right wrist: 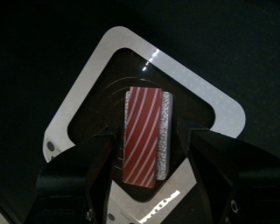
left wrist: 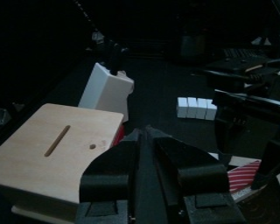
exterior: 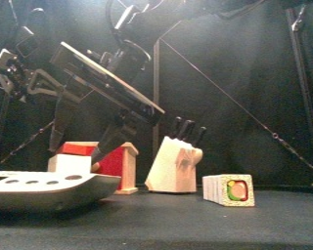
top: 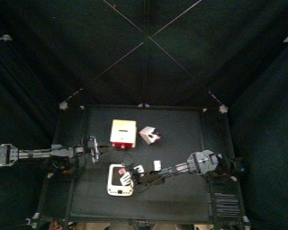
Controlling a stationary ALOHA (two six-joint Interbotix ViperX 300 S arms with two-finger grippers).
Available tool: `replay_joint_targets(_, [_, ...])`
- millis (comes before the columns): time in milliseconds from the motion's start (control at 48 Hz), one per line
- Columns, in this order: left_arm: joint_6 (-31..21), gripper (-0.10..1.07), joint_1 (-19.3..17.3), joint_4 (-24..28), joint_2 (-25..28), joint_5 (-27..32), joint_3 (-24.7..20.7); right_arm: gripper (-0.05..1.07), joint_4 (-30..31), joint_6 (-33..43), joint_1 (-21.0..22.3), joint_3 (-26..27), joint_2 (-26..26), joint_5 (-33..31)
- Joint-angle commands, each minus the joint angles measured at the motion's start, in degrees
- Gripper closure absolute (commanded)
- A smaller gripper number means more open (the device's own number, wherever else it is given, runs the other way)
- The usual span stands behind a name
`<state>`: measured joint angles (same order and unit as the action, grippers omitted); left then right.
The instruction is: Grab salmon sushi
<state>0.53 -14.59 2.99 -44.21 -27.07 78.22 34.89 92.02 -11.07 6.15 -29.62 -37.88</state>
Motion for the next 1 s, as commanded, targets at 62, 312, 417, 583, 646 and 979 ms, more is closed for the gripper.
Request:
replay_joint_targets(62, [0.09, 0.39, -0.18, 0.00, 0.18, -0.26, -0.53, 0.15, -0.44, -0.18, 0.18, 1.93, 0.79, 0.00])
replay_joint_targets(312, [0.09, 0.39, -0.18, 0.00, 0.18, -0.26, -0.53, 0.15, -1.05, -0.09, 0.26, 1.93, -0.18, -0.09])
replay_joint_targets(417, [0.09, 0.39, -0.09, 0.00, 0.18, -0.26, -0.53, 0.15, -1.85, -0.18, 0.26, 1.93, -0.62, -0.09])
replay_joint_targets(583, [0.09, 0.39, -0.18, 0.00, 0.09, -0.26, -0.53, 0.16, -1.93, -0.18, 0.35, 1.85, -0.97, -0.09])
replay_joint_targets(646, [0.09, 0.39, -0.18, 0.00, 0.18, -0.26, -0.53, 0.16, -1.93, -0.18, 0.26, 1.76, -0.97, -0.09])
replay_joint_targets(979, [0.09, 0.39, -0.09, 0.00, 0.18, -0.26, -0.53, 0.27, -2.11, -0.18, 0.26, 1.67, -0.97, -0.09])
